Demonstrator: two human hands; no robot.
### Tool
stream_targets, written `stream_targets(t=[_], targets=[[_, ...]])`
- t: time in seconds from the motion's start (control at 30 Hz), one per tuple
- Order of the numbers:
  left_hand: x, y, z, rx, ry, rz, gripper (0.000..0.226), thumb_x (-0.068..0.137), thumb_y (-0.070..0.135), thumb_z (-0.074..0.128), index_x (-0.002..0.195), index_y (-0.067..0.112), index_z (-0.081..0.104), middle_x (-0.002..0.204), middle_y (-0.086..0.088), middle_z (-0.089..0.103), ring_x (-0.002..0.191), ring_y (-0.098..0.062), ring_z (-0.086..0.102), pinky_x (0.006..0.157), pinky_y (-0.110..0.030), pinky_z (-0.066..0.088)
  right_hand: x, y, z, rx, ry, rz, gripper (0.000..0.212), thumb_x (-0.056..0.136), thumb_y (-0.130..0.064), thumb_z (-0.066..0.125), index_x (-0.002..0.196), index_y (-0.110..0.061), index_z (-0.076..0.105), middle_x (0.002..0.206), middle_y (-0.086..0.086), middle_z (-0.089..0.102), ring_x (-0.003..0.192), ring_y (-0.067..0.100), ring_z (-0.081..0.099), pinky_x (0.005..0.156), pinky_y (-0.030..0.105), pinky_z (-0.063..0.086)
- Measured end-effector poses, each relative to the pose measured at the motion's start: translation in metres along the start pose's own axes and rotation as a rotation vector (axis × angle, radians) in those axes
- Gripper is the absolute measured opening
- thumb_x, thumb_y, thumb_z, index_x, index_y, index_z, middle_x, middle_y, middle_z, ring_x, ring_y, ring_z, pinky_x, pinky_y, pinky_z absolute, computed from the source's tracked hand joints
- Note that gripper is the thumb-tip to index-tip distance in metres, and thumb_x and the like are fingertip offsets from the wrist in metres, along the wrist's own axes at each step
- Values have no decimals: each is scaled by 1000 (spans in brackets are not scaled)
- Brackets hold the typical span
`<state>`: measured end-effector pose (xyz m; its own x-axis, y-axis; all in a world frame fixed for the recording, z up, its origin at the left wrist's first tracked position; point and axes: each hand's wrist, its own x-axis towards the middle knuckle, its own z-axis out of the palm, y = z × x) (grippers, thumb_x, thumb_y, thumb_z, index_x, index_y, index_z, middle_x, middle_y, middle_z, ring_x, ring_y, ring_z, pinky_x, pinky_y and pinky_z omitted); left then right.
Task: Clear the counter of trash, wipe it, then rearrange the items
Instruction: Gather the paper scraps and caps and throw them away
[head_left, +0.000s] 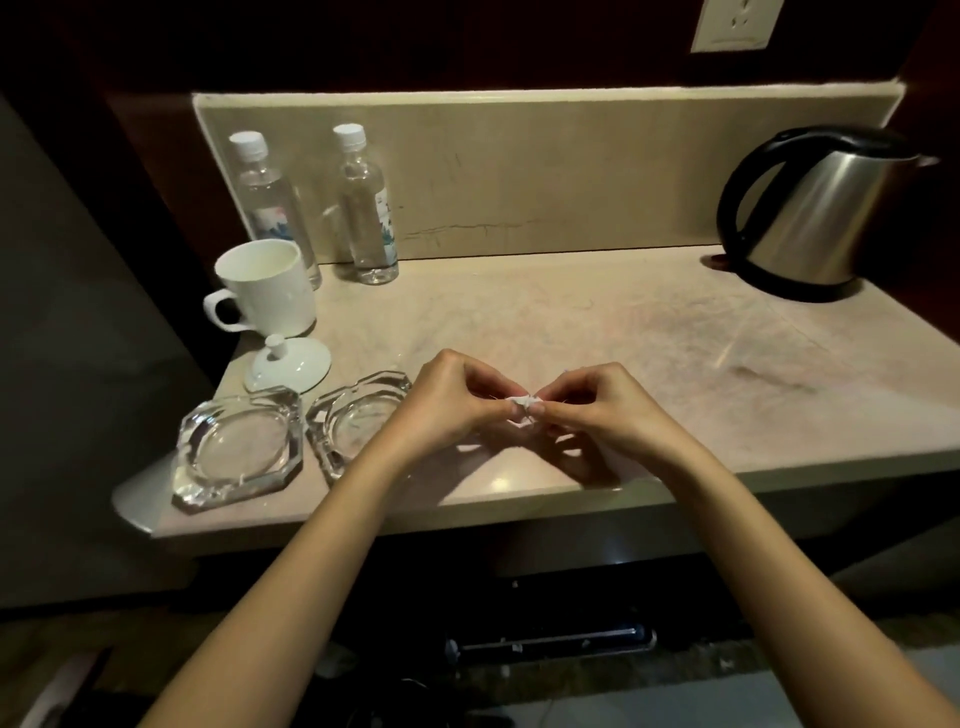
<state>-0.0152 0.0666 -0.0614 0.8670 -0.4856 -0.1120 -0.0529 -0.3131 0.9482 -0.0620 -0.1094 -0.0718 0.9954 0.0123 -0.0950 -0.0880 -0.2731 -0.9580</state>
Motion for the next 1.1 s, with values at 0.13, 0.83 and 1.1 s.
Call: stream_targets(t=[0.13, 0.83, 1.1], targets=[[-35, -10, -9, 98, 14, 67, 13, 76, 7, 76, 88, 12, 78, 78, -3, 76, 76, -10, 71, 68, -19, 53, -22, -1, 19, -27, -52, -26, 18, 81, -18, 74, 84, 0, 73, 81, 29, 68, 64, 20, 63, 57, 30, 52], [-197, -260, -1, -34, 97, -434, 15, 80, 9, 74, 84, 23, 76, 79, -3, 75, 79, -17, 72, 77, -28, 59, -91, 189, 229, 25, -401, 305, 17, 80, -14, 76, 87, 1, 71, 71, 9, 66, 59, 4, 62, 58, 17, 50], [-183, -444, 25, -75, 115, -710, 22, 84, -6, 65, 105, -6, 69, 64, 6, 68, 59, 1, 66, 60, -13, 53, -64, 343, 325, -60, -404, 487, 13, 78, -7, 76, 75, -12, 64, 67, 2, 63, 62, 10, 63, 68, 25, 58]])
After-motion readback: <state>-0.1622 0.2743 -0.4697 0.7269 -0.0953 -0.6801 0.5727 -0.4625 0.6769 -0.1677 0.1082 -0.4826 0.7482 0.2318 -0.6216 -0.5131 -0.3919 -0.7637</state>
